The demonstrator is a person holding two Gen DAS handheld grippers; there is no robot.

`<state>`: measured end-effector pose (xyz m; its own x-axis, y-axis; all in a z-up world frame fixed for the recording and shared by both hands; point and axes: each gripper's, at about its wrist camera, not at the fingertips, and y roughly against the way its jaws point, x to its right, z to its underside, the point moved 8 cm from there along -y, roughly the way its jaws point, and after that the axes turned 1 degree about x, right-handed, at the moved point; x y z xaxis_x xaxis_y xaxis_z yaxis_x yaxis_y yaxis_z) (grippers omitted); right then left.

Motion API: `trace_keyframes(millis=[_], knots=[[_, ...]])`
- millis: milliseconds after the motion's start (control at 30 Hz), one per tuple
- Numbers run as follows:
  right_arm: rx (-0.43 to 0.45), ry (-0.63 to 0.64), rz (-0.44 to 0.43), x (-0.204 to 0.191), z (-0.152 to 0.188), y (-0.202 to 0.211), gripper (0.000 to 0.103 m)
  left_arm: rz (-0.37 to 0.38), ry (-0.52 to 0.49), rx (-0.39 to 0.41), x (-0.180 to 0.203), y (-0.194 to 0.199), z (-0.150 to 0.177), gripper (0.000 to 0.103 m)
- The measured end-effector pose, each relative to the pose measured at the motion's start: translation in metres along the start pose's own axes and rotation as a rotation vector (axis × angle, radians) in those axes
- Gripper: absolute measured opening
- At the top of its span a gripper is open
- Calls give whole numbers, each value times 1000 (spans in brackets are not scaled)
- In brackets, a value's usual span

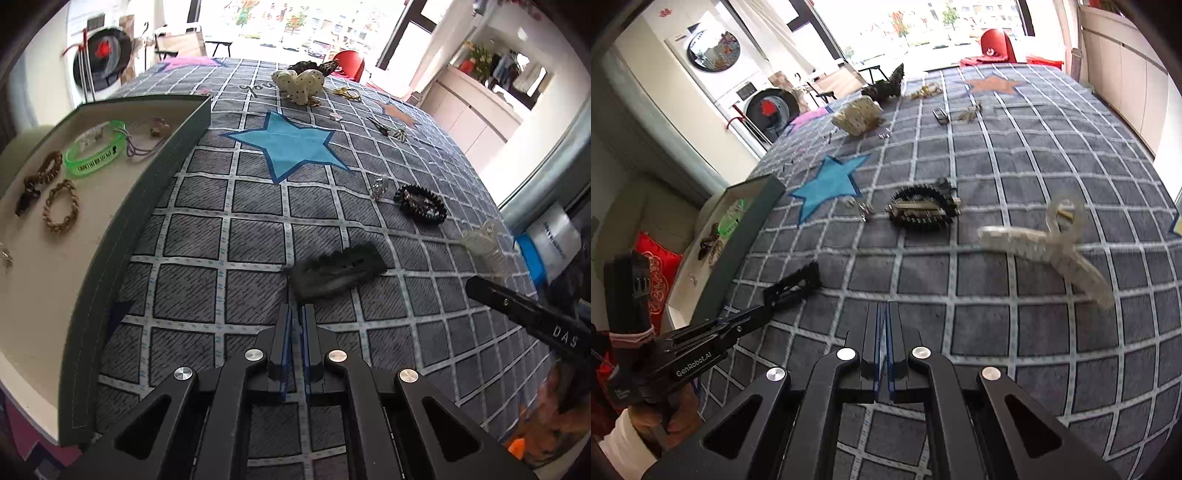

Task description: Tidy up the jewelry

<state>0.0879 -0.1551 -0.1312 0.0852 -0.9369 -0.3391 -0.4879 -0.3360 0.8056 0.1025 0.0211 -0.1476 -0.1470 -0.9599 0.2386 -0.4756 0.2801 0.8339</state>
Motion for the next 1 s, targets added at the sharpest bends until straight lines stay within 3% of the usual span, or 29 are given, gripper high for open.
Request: trace_keyframes(millis=[333, 367, 400, 433, 467, 533, 567, 767, 933, 1000], knots=[[-39, -64, 8, 20, 6, -6, 8, -91, -72, 23, -6, 7, -4, 7], [-40, -78, 7, 23, 4, -8, 18, -96, -81, 30, -5, 8, -5, 7], [-36, -86, 10, 25, 1, -9, 36, -103, -93, 40, -4, 10, -8, 7], [-24, -89, 11, 26, -1, -9, 45, -108, -103, 45, -3, 11, -9, 11], [-17, -89, 12, 27, -3, -9, 49, -111, -109, 50, -3, 12, -11, 50], [-13, -87, 14, 27, -9, -10, 49, -124, -100, 84, -4, 17, -15, 103], [-11, -86, 14, 27, -12, -11, 49, -131, -106, 125, -3, 23, -19, 103], [7, -47, 40, 22, -31, -16, 49, -174, -217, 165, 15, 21, -34, 103], [27, -8, 53, 17, -51, -18, 49, -139, -308, 113, 33, -3, -39, 103], [28, 41, 51, 8, -59, -21, 49, -123, -346, 88, 40, -12, -37, 95]])
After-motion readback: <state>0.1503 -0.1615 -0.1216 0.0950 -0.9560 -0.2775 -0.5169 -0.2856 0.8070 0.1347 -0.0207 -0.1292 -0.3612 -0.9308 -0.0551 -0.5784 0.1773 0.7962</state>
